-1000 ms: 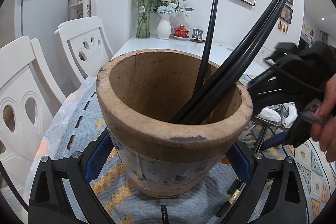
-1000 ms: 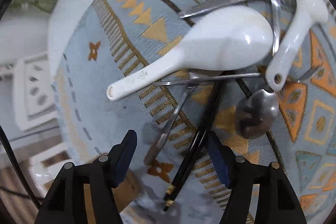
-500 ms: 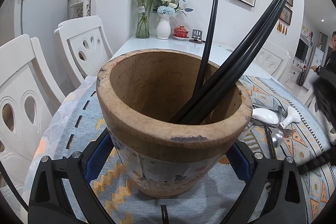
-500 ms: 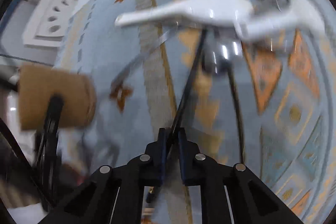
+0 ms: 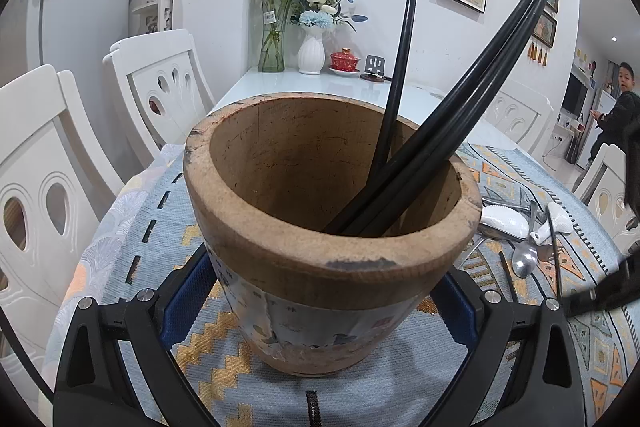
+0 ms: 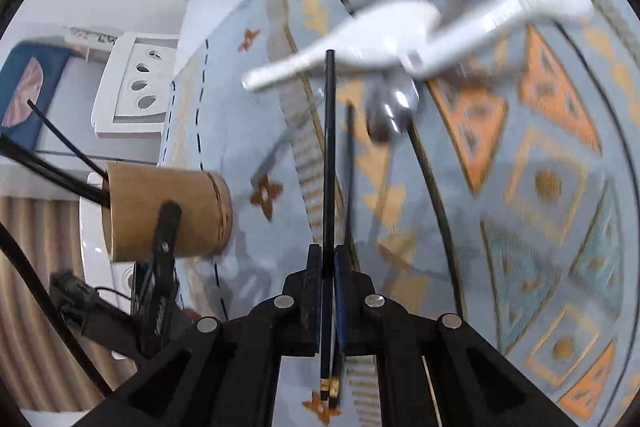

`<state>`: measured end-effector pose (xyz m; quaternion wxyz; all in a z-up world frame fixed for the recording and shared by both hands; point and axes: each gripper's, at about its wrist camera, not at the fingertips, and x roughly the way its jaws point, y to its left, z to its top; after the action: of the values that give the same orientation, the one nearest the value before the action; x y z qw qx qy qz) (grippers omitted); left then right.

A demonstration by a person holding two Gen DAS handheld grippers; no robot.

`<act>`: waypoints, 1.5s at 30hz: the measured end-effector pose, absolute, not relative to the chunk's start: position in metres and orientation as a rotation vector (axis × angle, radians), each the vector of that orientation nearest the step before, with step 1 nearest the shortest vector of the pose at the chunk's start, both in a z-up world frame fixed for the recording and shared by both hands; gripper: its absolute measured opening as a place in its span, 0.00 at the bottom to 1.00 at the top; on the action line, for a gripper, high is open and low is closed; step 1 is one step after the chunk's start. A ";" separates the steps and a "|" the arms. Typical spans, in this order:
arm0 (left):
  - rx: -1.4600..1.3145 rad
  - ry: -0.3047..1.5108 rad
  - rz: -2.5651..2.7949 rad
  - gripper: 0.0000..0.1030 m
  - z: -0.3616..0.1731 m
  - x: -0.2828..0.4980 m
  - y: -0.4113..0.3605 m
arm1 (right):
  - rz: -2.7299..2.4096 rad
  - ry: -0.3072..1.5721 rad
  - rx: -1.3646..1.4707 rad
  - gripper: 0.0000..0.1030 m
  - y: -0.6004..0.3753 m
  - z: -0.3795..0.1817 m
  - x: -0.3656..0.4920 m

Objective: Organize utensils

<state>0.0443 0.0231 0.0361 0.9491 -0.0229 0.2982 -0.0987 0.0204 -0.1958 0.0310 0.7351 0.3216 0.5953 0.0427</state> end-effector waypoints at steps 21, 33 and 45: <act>-0.063 0.613 -0.210 0.96 0.035 0.045 0.025 | 0.079 1.351 0.492 0.06 -0.191 0.004 0.118; -0.044 0.610 -0.211 0.96 0.036 0.046 0.022 | 0.157 1.326 0.582 0.43 -0.192 0.005 0.115; -0.014 0.582 -0.180 0.96 0.039 0.039 0.017 | 0.186 1.340 0.483 0.05 -0.163 0.013 0.110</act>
<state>0.0395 0.0174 0.0395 0.9540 -0.0070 0.2864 -0.0885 0.1103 -0.1627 0.0132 0.7530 0.2212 0.6139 0.0851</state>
